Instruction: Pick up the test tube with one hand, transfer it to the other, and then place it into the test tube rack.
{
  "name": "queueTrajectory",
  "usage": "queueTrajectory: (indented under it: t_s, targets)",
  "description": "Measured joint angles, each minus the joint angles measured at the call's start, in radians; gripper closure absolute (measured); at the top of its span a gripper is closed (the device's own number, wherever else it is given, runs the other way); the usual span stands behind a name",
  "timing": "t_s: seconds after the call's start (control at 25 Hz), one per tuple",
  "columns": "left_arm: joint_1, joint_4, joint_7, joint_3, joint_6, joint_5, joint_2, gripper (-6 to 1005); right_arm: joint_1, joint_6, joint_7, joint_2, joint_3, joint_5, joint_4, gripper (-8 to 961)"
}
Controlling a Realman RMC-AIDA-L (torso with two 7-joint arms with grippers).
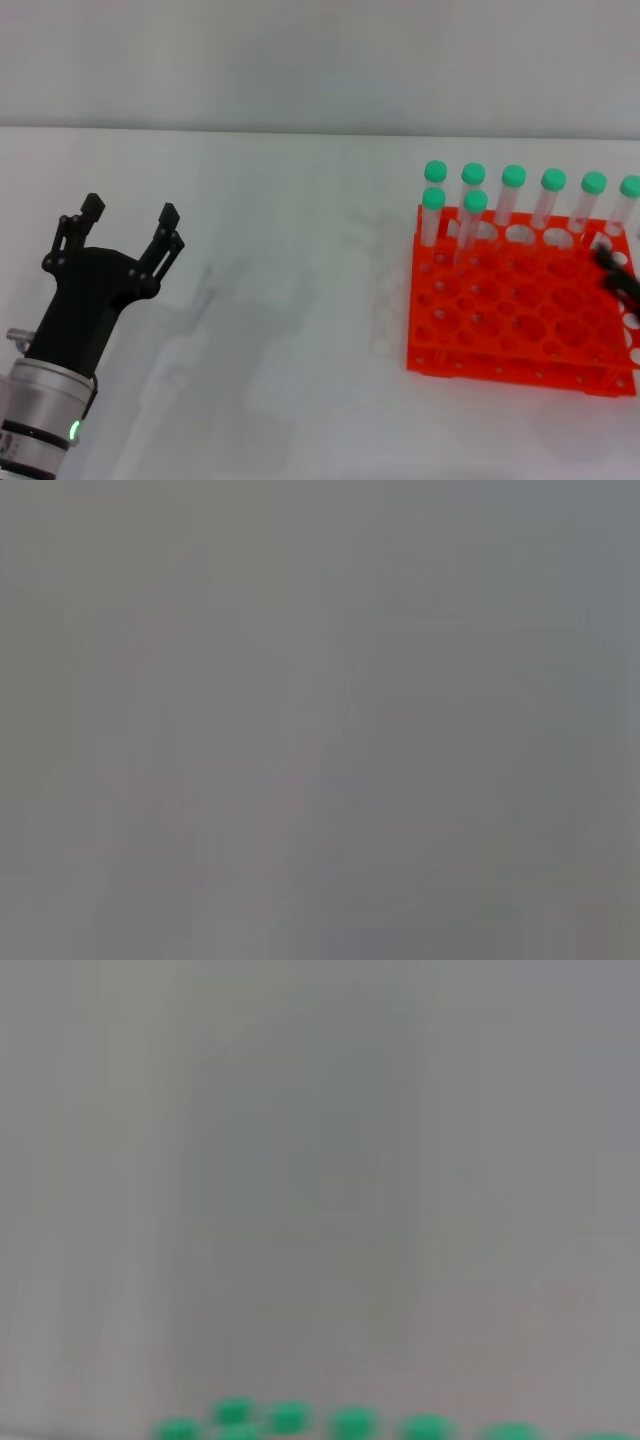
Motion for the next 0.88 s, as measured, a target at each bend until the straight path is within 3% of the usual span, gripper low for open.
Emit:
queueTrajectory:
  t_s: [0.08,0.32,0.88]
  targets:
    - [-0.002,-0.003,0.000,-0.012,0.000,-0.007,0.001,121,-0.034,0.001,-0.009,-0.002,0.049,0.003,-0.001,250]
    - [-0.007,-0.005,0.000,-0.064,-0.005,-0.014,0.001,120,-0.094,-0.006,-0.022,-0.005,0.168,0.004,0.007,113]
    - [0.000,-0.013,-0.001,-0.057,-0.008,-0.010,0.001,120,-0.107,-0.022,-0.162,0.002,0.349,0.008,0.121,75]
